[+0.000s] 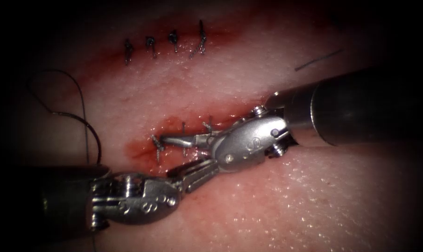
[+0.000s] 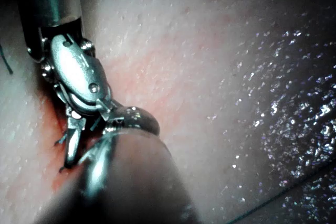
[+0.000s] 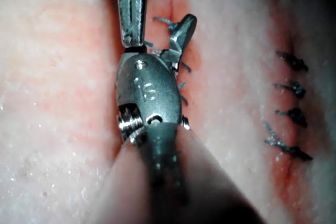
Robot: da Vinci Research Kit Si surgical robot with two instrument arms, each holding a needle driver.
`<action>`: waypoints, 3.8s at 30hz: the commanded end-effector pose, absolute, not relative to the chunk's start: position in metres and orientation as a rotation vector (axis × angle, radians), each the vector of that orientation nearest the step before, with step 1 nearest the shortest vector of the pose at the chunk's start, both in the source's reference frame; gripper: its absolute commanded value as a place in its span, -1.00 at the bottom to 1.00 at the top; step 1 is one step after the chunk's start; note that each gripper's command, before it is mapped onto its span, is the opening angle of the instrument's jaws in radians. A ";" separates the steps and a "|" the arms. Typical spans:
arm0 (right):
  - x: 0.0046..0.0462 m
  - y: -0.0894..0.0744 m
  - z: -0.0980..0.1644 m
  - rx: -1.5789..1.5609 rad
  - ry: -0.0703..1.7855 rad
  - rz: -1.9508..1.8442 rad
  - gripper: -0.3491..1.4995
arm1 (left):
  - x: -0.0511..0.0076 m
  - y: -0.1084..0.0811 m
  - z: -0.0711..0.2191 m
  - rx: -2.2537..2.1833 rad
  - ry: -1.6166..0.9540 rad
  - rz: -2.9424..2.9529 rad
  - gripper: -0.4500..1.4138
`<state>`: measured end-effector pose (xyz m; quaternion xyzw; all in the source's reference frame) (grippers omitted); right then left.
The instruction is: Wound Closure
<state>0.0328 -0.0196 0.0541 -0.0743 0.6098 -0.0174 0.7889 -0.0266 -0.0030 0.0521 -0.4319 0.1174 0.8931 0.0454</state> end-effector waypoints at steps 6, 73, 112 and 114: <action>0.0299 -0.018 0.052 -0.166 1.285 0.023 0.94 | -0.0235 -0.008 0.051 -1.364 0.243 2.666 -1.00; 0.0252 -0.016 0.052 -0.130 1.200 0.201 0.82 | -0.0102 -0.003 0.060 -0.928 -0.252 2.211 0.08; 0.0198 -0.014 0.046 0.289 0.946 1.064 0.25 | -0.0247 0.003 0.048 -1.111 0.283 2.223 -1.00; 0.0198 -0.014 0.045 0.287 0.926 1.097 0.54 | -0.0267 0.002 0.048 -1.132 0.302 2.237 -1.00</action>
